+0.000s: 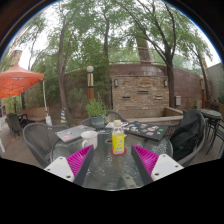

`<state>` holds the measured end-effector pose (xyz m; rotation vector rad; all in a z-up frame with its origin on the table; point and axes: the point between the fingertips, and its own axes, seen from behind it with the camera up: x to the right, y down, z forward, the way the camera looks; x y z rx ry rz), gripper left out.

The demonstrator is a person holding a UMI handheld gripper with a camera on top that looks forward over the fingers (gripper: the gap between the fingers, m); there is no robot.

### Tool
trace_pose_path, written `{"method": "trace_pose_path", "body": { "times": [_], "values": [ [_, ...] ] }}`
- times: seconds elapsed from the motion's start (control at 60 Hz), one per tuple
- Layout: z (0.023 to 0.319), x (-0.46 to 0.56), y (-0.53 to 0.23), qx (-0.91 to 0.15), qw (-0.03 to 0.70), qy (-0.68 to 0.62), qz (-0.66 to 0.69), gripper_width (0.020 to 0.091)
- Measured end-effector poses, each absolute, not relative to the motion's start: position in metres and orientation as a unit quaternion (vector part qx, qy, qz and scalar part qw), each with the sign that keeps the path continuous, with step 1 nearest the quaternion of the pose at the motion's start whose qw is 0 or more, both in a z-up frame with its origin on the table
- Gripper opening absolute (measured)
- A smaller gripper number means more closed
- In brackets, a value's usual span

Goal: Pour water

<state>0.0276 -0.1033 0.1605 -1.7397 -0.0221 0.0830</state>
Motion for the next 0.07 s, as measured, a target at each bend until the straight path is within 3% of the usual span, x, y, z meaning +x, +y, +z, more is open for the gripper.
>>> {"method": "trace_pose_path", "body": {
  "times": [0.067],
  "values": [
    [0.168, 0.025, -0.129, -0.759, 0.65, -0.011, 0.032, 0.0836]
  ]
}}
